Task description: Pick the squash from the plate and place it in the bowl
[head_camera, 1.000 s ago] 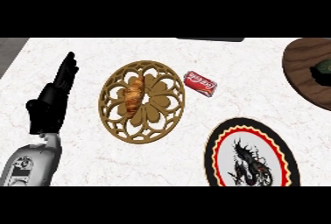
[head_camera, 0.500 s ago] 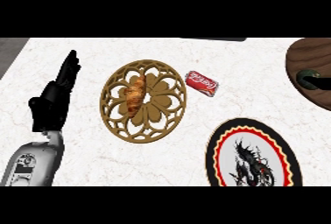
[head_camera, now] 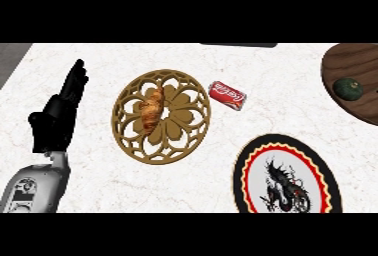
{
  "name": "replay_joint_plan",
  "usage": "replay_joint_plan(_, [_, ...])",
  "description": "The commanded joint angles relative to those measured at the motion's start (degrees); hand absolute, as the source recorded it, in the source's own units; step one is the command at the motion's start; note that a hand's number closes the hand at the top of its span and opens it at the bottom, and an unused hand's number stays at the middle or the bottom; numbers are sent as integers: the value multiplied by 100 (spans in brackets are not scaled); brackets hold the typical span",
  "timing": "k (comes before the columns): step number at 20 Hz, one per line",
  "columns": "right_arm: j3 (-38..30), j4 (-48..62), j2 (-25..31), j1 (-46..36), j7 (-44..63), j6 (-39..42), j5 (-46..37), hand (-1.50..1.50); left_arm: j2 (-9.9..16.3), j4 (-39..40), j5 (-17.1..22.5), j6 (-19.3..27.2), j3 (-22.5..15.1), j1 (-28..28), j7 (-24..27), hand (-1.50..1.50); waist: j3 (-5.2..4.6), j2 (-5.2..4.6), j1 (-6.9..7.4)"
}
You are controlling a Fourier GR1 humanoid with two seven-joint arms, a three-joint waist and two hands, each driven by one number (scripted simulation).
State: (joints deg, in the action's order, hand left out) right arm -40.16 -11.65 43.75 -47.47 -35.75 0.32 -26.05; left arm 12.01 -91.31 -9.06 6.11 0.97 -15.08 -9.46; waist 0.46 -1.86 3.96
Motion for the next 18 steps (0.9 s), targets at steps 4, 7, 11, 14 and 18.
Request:
replay_joint_plan(4, [-388,278,613,509,-479,1201,419,-150,29,111,21,-24,81,31,27,0,1,23,-153])
replay_joint_plan(7, [-514,340,764,630,-600,1735,581,-150,13,-40,42,-36,70,194,153,0,0,45,-121])
replay_joint_plan(11, [-484,340,1006,1095,-1013,2498,596,-150,53,-15,55,-40,145,121,-54,0,0,62,-191])
replay_joint_plan(14, [-449,274,903,1256,-1305,2709,606,-150,-21,-59,-113,114,82,169,130,0,0,69,-194])
replay_joint_plan(18, [-431,199,803,1556,-1594,2733,643,-150,65,97,87,-74,217,76,7,0,2,71,-217])
